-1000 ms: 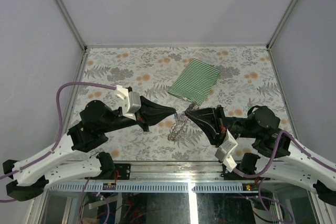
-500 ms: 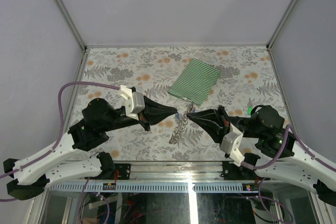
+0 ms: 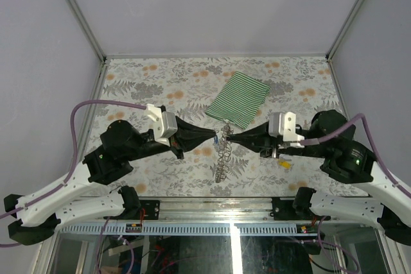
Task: Put the keys on the keyring
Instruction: Insert the key onto the keyring.
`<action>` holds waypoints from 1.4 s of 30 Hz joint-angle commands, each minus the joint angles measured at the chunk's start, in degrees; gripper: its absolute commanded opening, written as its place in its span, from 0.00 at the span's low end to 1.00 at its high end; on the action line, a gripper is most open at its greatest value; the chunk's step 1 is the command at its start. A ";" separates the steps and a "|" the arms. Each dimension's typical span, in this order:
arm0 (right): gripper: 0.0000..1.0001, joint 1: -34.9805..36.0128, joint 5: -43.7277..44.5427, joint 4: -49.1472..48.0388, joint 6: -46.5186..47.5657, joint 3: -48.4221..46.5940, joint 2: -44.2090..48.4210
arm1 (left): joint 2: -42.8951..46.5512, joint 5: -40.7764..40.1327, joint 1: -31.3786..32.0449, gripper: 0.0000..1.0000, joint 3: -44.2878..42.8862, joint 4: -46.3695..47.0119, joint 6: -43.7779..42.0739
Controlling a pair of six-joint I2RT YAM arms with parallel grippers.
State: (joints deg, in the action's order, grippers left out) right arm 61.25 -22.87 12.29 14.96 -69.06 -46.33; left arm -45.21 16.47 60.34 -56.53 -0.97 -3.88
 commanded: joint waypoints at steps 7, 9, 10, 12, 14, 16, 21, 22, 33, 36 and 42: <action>0.00 -3.87 -7.08 4.85 -7.88 -6.93 -7.02 | -0.84 11.60 -12.14 0.00 -1.46 1.66 1.81; 0.00 -9.30 -14.78 2.99 -11.04 -6.62 -7.62 | -1.02 14.94 -14.93 0.00 -0.74 3.12 2.31; 0.00 -12.47 -19.54 1.06 -13.43 -6.05 -7.82 | -1.06 16.45 -16.70 0.00 -0.43 3.81 2.56; 0.00 -17.69 -27.30 -4.21 -18.53 -4.55 -8.26 | -1.18 19.61 -18.85 0.00 -0.05 4.91 3.10; 0.00 -20.20 -33.52 -9.02 -22.45 -3.54 -9.08 | -1.12 22.38 -20.04 0.00 0.13 5.83 3.32; 0.00 -20.96 -37.62 -14.50 -25.94 -2.73 -9.69 | -1.40 25.19 -20.31 0.00 -0.17 6.14 3.09; 0.00 -21.10 -39.60 -20.15 -31.04 -1.48 -11.11 | -2.43 30.44 -20.39 0.00 -1.28 7.17 2.99; 0.00 -21.09 -38.52 -20.20 -31.32 -1.45 -11.23 | -2.48 30.72 -20.41 0.00 -1.44 7.31 2.89; 0.00 -21.09 -32.68 -15.69 -31.92 -1.78 -12.58 | -2.19 31.08 -20.34 0.00 -1.93 7.33 2.69; 0.00 -21.09 -32.22 -14.23 -31.86 -2.11 -13.31 | -2.11 30.86 -20.36 0.00 -1.82 7.70 2.89; 0.00 -21.11 -32.19 -12.40 -31.71 -2.49 -14.17 | -1.93 30.25 -20.32 0.00 -1.73 8.06 3.07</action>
State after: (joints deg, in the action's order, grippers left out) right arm 40.47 -55.88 0.60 -15.92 -69.43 -60.16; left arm -47.88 46.33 40.38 -56.53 3.29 -1.41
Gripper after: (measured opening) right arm 0.010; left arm 0.009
